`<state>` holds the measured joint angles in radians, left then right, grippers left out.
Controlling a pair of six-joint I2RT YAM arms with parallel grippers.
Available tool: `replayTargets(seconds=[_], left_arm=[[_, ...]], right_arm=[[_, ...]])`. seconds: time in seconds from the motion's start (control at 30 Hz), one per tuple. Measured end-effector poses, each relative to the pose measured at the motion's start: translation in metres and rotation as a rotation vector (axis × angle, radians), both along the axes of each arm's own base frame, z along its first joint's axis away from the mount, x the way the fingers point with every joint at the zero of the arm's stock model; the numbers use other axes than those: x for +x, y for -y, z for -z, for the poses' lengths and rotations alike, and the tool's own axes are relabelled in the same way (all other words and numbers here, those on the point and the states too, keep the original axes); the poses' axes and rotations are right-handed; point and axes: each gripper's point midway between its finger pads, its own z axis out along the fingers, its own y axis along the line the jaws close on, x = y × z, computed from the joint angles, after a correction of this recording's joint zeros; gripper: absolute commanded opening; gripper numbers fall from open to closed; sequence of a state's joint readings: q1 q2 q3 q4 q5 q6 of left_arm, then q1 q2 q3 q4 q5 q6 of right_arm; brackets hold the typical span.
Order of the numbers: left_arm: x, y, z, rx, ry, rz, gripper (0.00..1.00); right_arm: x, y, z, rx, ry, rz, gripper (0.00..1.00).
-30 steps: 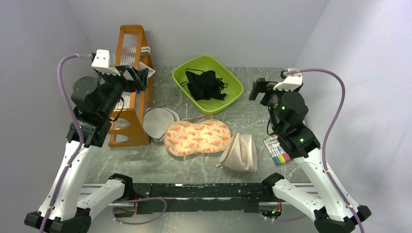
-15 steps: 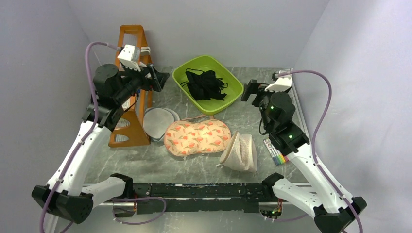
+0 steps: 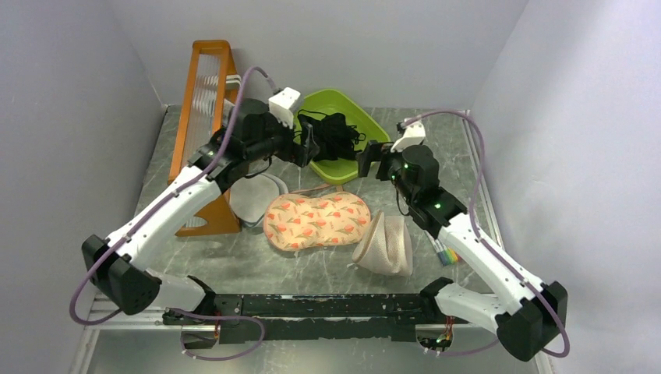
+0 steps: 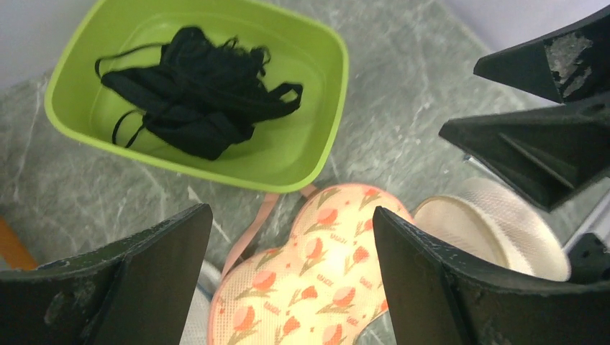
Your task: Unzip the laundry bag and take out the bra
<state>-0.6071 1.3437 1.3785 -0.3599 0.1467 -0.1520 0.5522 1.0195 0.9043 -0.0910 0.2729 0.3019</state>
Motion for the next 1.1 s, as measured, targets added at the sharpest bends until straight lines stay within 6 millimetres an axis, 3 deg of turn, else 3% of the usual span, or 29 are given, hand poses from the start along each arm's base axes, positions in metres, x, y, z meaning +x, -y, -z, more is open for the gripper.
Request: replayTargets(seconds=[0.13, 0.23, 0.4, 0.53, 0.73, 0.87, 1.1], left_arm=[[0.004, 0.005, 0.028, 0.101, -0.042, -0.048, 0.93], [0.007, -0.002, 0.042, 0.154, -0.063, -0.104, 0.95], [0.010, -0.015, 0.036, 0.140, -0.038, -0.187, 0.99], [0.005, -0.019, 0.034, 0.099, -0.032, -0.210, 0.99], [0.005, -0.012, 0.050, 0.072, -0.082, -0.213, 0.97], [0.000, -0.003, 0.081, 0.069, -0.165, -0.179, 1.00], [-0.019, 0.022, 0.142, 0.047, -0.370, -0.090, 1.00]], right_arm=[[-0.002, -0.034, 0.033, 0.033, -0.088, -0.149, 1.00], [-0.017, -0.063, 0.065, 0.080, -0.166, -0.301, 1.00], [-0.062, -0.095, 0.127, 0.122, -0.344, -0.515, 1.00], [-0.077, -0.102, 0.152, 0.118, -0.432, -0.568, 1.00], [-0.081, -0.089, 0.188, 0.064, -0.540, -0.500, 1.00], [-0.077, -0.059, 0.208, -0.003, -0.583, -0.328, 1.00], [-0.051, 0.005, 0.215, -0.016, -0.586, -0.014, 1.00]])
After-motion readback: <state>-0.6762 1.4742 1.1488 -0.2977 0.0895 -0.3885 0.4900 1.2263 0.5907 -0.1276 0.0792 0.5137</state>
